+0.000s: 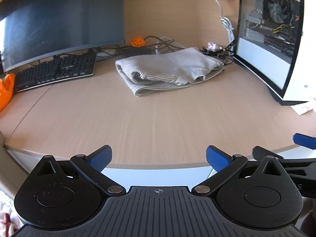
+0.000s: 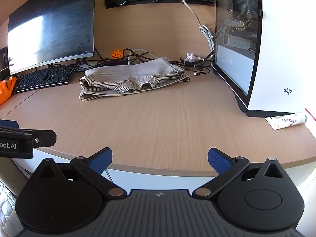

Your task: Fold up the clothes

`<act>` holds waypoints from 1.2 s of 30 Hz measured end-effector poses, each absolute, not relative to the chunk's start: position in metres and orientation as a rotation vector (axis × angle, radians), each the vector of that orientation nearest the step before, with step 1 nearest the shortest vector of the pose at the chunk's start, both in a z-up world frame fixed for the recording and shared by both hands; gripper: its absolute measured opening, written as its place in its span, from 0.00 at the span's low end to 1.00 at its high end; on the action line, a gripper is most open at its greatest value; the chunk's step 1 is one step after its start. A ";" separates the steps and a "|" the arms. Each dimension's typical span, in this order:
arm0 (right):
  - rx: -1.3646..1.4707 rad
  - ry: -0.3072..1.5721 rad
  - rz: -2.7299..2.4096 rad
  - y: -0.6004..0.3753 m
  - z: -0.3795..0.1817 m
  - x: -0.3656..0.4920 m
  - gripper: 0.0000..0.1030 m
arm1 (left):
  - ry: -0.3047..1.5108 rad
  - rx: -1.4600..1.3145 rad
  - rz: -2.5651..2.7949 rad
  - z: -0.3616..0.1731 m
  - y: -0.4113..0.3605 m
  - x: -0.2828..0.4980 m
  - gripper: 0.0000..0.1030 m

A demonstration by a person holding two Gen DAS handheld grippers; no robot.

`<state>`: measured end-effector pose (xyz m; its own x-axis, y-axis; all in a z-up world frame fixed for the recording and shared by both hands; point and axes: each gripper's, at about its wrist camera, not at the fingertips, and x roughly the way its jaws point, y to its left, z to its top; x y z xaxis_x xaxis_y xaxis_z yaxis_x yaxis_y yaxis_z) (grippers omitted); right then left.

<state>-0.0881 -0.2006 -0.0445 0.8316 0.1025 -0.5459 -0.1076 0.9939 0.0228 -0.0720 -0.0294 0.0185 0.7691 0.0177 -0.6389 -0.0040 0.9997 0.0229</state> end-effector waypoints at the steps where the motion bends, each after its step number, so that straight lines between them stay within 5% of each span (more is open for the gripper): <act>1: -0.009 0.575 0.113 -0.200 -0.044 -0.089 1.00 | 0.691 0.021 0.006 0.019 -0.029 -0.073 1.00; 36: -0.006 0.581 0.120 -0.196 -0.046 -0.088 1.00 | 0.718 0.013 0.041 0.011 -0.023 -0.072 1.00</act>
<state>-0.0883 -0.1959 -0.0462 0.8293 0.1117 -0.5475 -0.1150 0.9930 0.0284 -0.0719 -0.0227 0.0105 0.7527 0.0420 -0.6571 -0.0332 0.9991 0.0257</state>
